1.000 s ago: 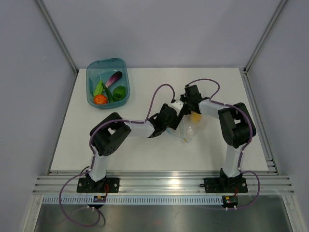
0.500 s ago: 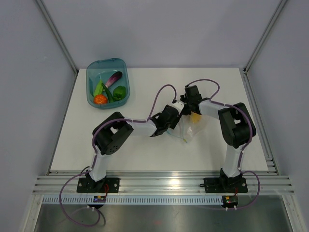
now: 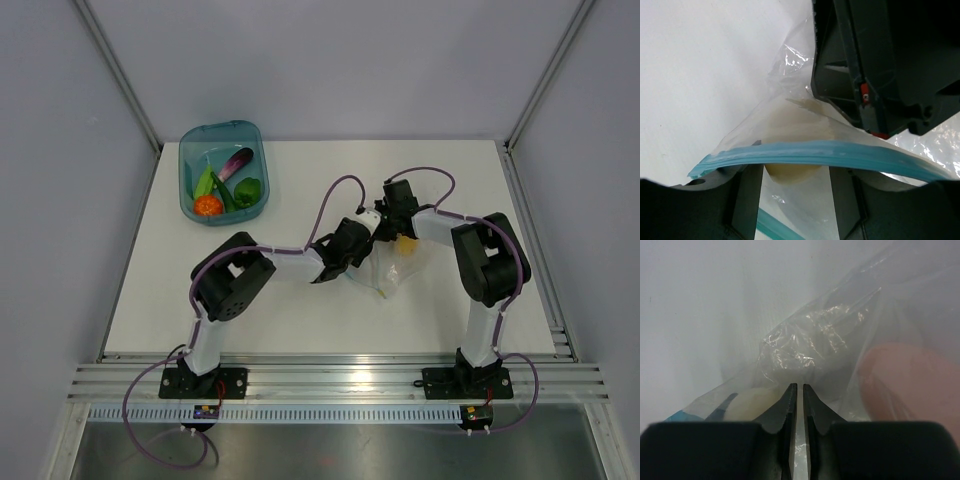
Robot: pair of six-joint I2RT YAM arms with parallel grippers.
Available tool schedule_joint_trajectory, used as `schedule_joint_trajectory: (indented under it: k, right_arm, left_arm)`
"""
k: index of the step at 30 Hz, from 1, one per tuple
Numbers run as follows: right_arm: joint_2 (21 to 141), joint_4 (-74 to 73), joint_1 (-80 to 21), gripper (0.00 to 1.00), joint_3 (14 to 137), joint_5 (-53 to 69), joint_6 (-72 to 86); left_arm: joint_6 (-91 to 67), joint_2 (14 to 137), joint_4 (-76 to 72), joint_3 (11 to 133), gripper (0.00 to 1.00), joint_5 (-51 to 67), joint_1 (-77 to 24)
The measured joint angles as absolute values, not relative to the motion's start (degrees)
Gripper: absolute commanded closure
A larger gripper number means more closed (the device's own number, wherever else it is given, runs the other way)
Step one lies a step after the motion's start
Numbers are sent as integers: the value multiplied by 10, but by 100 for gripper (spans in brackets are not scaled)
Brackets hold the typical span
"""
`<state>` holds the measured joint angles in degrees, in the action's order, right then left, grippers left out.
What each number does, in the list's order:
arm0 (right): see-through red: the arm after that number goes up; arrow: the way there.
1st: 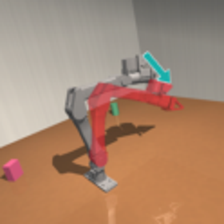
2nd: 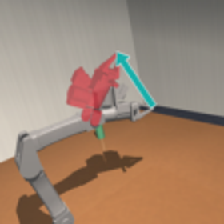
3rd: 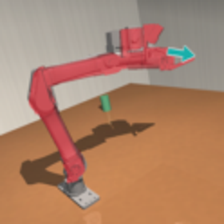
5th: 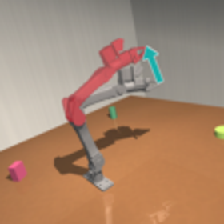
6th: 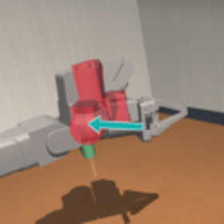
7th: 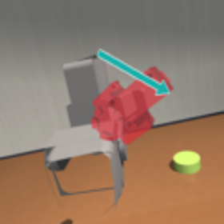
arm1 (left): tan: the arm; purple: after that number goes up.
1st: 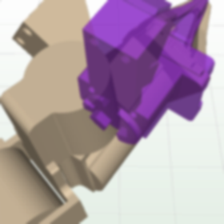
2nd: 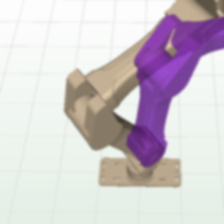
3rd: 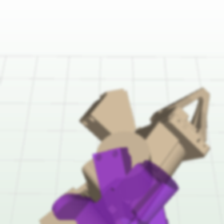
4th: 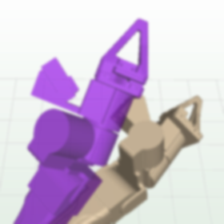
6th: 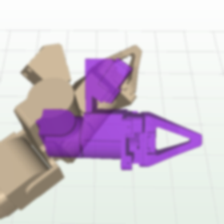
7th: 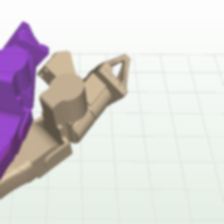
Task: Open the zip-top bag and remove the fake food
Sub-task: Pick up the food from the zipper food storage bag.
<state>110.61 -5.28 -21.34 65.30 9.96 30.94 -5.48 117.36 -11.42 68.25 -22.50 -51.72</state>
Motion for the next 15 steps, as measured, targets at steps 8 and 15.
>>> schedule_joint_trajectory:
  k: [8,15]
  right_arm:
    - [1089,-76,-212,85,652,69,317]
    - [1075,-83,-209,85,650,52,318]
  left_arm:
    - [-102,1124,49,740,77,-220,-518]
    - [-136,1052,170,767,76,-202,-518]
